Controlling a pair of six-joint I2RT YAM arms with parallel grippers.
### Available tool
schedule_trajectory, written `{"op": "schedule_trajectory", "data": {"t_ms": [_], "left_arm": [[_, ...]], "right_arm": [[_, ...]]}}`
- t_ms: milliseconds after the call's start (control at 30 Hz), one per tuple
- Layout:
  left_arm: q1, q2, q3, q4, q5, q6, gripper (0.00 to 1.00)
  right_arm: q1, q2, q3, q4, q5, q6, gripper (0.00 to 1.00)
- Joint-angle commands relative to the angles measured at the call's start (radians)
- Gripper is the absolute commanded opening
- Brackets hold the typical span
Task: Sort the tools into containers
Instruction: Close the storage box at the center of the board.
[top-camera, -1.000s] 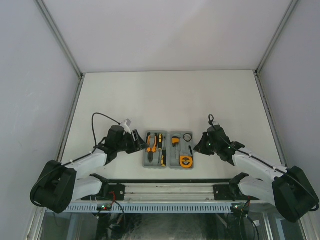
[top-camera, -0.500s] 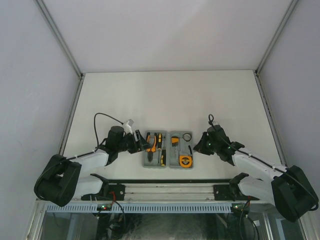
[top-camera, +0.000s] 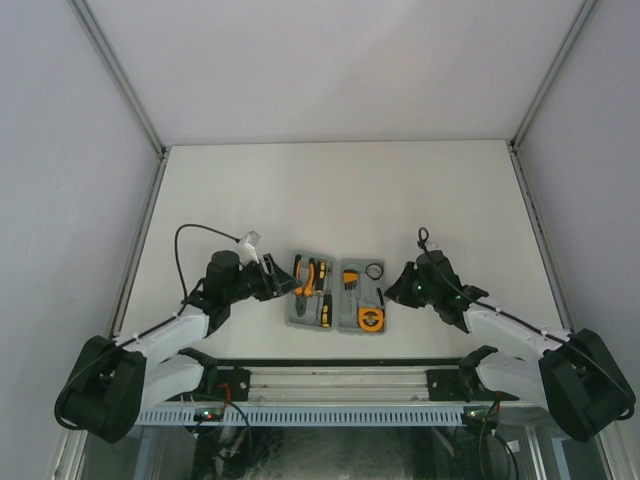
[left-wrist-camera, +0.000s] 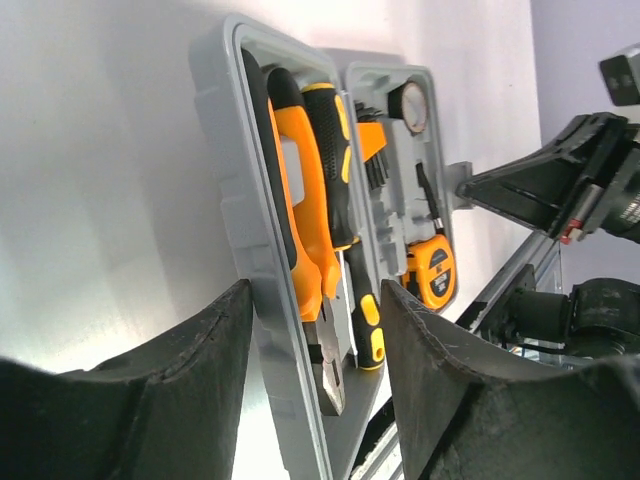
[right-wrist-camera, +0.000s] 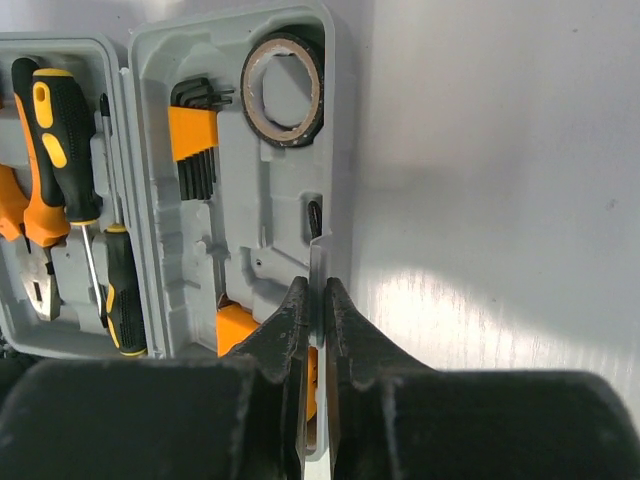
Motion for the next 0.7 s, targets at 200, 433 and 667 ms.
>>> {"op": "schedule_trajectory", "data": {"t_ms": [200,433,667], "left_arm": [[-0.039,-0.114,0.080,0.025,0.112,-0.052,0.52],[-0.073,-0.119,0.129,-0.001,0.099,-0.052,0.51],[-0.153,-0.100,0.190,-0.018,0.066,-0.056,0.50]], "right_arm": [[0.010,0.096,-0.015,0.139,-0.091,0.040,0.00],[0.010,0.122,-0.014,0.163,-0.096,0.042,0.00],[0.010,0.123,-0.016,0.154,-0.084,0.036,0.00]]}}
